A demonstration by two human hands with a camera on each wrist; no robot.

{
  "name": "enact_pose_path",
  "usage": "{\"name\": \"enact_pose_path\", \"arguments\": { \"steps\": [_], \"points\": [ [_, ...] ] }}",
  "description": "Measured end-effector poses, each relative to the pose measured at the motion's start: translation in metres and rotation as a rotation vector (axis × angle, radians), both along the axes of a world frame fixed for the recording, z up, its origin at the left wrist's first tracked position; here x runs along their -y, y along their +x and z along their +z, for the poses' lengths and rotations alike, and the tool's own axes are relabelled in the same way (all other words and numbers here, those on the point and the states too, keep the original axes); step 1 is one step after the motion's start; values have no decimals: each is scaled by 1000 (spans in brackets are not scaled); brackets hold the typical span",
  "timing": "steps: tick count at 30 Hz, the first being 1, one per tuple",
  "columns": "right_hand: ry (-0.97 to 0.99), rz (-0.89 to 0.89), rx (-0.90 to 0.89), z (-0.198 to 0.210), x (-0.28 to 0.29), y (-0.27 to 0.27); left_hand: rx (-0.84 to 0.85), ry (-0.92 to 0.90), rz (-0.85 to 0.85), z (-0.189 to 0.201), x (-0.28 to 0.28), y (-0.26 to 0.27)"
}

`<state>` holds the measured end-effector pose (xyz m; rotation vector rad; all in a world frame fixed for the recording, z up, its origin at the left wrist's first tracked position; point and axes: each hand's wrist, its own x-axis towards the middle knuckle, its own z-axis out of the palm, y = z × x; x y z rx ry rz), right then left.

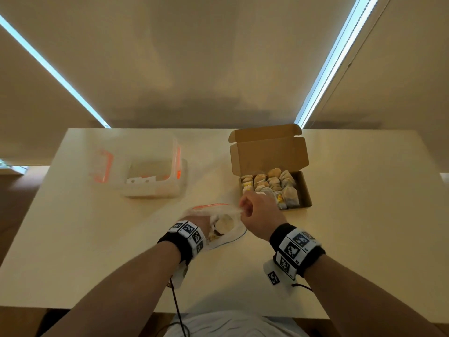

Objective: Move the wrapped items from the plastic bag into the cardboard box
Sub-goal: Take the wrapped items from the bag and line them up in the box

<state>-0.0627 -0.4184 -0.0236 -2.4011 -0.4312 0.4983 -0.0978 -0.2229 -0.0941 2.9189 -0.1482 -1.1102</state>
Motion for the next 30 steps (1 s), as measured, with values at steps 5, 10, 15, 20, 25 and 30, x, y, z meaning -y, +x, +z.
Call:
{"name": "enact_pose_path", "arguments": {
  "steps": [5, 10, 15, 20, 25, 30],
  "points": [
    [29, -14, -15, -3, -2, -1, 81, -115, 201, 6, -1, 13],
    [46, -20, -51, -2, -3, -4, 73, -201, 320, -4, 11, -2],
    [22, -2, -45, -2, -8, -6, 27, -139, 291, -19, 15, -8],
    [36, -21, -60, 2, -1, 1, 84, -176, 275, 5, 9, -3],
    [9, -9, -83, 1, 7, 8, 70, -338, 336, 64, 3, 6],
    [-30, 10, -122, -2, 10, 10, 8, -759, 618, 108, -14, 5]
  ]
}}
